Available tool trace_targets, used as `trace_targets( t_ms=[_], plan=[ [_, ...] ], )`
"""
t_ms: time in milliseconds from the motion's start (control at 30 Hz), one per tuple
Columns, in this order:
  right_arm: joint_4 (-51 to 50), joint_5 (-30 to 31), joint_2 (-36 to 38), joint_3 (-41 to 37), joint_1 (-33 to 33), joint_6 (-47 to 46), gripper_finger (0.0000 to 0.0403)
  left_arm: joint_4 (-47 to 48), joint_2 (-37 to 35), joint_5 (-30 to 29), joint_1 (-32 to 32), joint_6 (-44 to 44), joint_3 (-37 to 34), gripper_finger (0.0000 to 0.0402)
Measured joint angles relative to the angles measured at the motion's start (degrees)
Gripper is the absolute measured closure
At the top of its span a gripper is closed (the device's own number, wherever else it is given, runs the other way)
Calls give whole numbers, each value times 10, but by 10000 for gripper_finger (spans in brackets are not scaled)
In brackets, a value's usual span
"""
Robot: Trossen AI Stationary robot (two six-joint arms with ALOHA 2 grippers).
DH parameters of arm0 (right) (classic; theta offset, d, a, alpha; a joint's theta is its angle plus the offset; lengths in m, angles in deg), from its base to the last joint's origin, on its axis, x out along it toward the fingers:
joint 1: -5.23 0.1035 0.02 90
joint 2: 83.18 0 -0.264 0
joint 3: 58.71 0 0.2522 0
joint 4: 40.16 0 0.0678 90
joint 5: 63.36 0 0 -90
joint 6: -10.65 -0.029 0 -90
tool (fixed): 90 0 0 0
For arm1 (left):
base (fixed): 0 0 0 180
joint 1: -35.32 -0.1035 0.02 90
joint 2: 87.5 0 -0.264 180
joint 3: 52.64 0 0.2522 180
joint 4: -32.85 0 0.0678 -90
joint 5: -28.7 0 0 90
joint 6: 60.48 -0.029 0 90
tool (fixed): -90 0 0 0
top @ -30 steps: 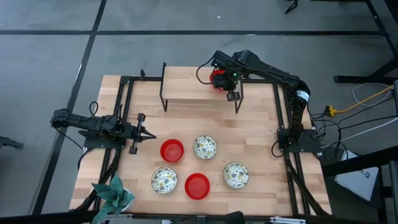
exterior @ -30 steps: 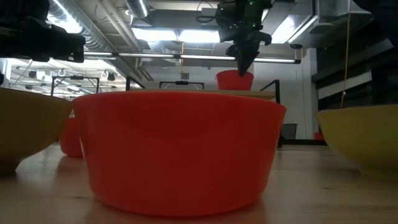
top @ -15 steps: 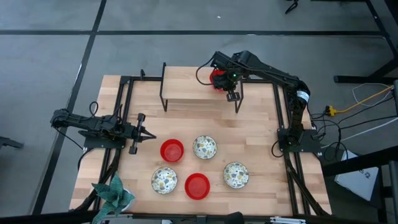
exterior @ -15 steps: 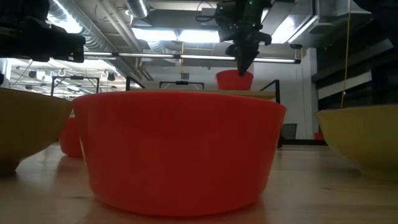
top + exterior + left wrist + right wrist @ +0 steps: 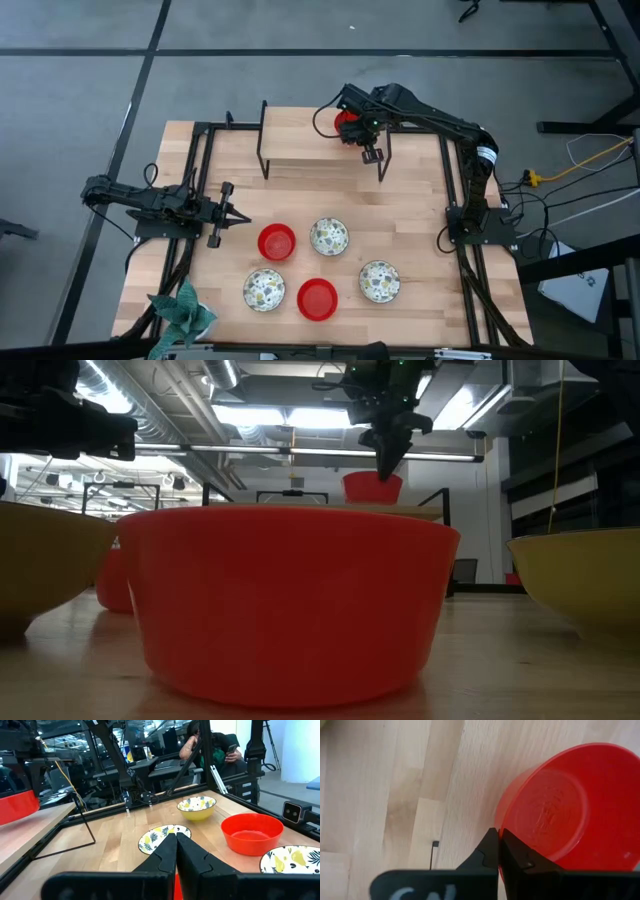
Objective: Pick & Place Mini bowls
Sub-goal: Put the right red bowl on the shelf
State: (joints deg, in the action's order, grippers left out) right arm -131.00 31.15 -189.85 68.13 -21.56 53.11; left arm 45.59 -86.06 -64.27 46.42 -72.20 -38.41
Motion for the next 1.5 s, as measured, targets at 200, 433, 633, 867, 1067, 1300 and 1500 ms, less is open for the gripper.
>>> trace_targets(
  t_ms=[200,433,633,867,1067,1300,1500],
  plan=[
    [11,5,0,-13,5,0,401,0,0,0,0,0,0,398],
    [11,9,0,-24,9,0,401,0,0,0,0,0,0,398],
    [11,9,0,-24,9,-1,401,0,0,0,0,0,0,398],
    [11,9,0,-24,8,-18,349,0,0,0,0,0,0,398],
    [11,9,0,-24,8,-24,318,0,0,0,0,0,0,398],
    [11,9,0,-24,8,-35,314,0,0,0,0,0,0,398],
    [11,9,0,-24,8,-35,313,0,0,0,0,0,0,398]
  ],
)
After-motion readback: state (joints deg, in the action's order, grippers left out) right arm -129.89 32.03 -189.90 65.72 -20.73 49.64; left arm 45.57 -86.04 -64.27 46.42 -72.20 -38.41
